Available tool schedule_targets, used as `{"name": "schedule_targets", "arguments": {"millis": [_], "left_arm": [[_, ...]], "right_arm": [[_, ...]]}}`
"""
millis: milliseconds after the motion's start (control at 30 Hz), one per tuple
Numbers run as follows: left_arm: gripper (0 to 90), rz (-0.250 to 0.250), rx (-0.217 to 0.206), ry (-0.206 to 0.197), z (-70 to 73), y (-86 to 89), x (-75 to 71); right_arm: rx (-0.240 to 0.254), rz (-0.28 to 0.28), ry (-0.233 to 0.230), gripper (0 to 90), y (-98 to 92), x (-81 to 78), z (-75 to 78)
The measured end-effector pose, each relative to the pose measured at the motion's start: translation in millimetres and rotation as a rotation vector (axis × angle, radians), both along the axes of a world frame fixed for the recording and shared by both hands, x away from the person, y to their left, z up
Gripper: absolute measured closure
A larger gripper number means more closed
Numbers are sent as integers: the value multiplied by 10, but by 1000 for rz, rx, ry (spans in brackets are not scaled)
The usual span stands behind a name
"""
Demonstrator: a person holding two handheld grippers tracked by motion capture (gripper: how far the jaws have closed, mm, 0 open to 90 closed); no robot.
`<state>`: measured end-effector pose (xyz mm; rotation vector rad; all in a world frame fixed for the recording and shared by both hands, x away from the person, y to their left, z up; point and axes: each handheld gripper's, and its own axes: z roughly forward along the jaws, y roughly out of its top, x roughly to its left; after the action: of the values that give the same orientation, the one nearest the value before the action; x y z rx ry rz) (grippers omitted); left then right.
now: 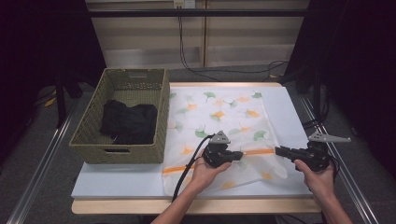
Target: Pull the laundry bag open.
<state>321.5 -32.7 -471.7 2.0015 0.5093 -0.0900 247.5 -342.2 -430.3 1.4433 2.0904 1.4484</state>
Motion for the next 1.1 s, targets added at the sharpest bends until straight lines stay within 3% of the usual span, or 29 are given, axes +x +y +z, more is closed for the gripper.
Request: {"name": "schedule_targets", "arguments": {"millis": [1100], "left_arm": [[900,26,18,0,22,138,8]], "right_arm": [[-11,-10,-1,852,-25,0,-3]]}}
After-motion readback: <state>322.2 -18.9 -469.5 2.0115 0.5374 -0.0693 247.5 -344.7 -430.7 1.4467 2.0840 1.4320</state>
